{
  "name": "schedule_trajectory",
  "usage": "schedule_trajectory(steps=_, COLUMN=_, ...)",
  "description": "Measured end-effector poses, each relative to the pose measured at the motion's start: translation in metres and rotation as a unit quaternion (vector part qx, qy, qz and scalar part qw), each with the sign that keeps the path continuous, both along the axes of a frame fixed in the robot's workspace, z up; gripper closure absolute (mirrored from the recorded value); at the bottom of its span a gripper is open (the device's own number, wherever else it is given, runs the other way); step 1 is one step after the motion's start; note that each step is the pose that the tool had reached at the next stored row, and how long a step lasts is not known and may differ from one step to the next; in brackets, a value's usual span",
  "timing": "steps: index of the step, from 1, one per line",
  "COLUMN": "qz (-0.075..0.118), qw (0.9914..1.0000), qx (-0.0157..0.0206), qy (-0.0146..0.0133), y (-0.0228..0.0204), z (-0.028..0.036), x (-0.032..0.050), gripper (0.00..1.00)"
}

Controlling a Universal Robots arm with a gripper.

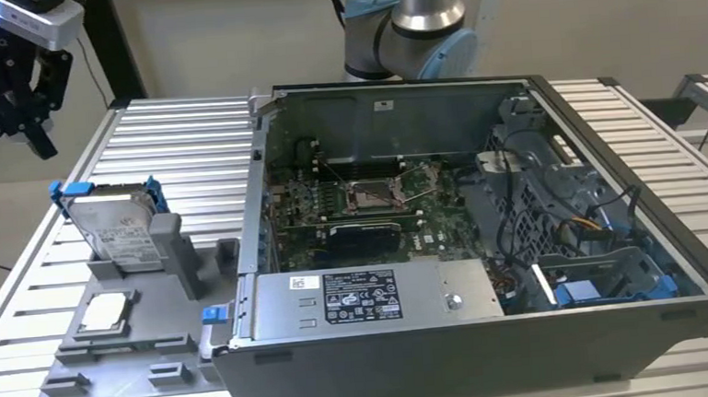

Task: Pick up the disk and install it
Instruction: 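Pick up the disk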

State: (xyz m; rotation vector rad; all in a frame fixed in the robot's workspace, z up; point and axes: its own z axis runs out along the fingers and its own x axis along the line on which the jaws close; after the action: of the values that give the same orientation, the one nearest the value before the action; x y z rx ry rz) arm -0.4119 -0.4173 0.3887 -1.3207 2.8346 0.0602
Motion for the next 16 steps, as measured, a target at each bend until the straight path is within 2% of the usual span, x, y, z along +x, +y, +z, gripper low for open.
schedule_trajectory(steps=2, qz=0.018, qw=0.99984, qx=-0.0001, qy=-0.0016, y=0.0, z=0.0, x=0.0, gripper=1.0)
schedule_trajectory(steps=4, qz=0.036, qw=0.99934, qx=-0.0002, qy=-0.0033, y=0.0, z=0.0, x=0.0, gripper=1.0)
schedule_trajectory(steps=8, qz=0.072, qw=0.99736, qx=-0.0004, qy=-0.0065, y=0.0, z=0.0, x=0.0, gripper=1.0)
schedule_trajectory(steps=12, qz=0.109, qw=0.99403, qx=-0.0004, qy=-0.0089, y=0.0, z=-0.0002, x=0.0, gripper=1.0)
schedule_trajectory(steps=15, qz=0.136, qw=0.99072, qx=-0.0002, qy=-0.0091, y=0.0001, z=-0.0002, x=-0.0002, gripper=1.0)
schedule_trajectory(steps=16, qz=0.145, qw=0.98937, qx=-0.0001, qy=-0.0091, y=0.0001, z=-0.0003, x=-0.0002, gripper=1.0)
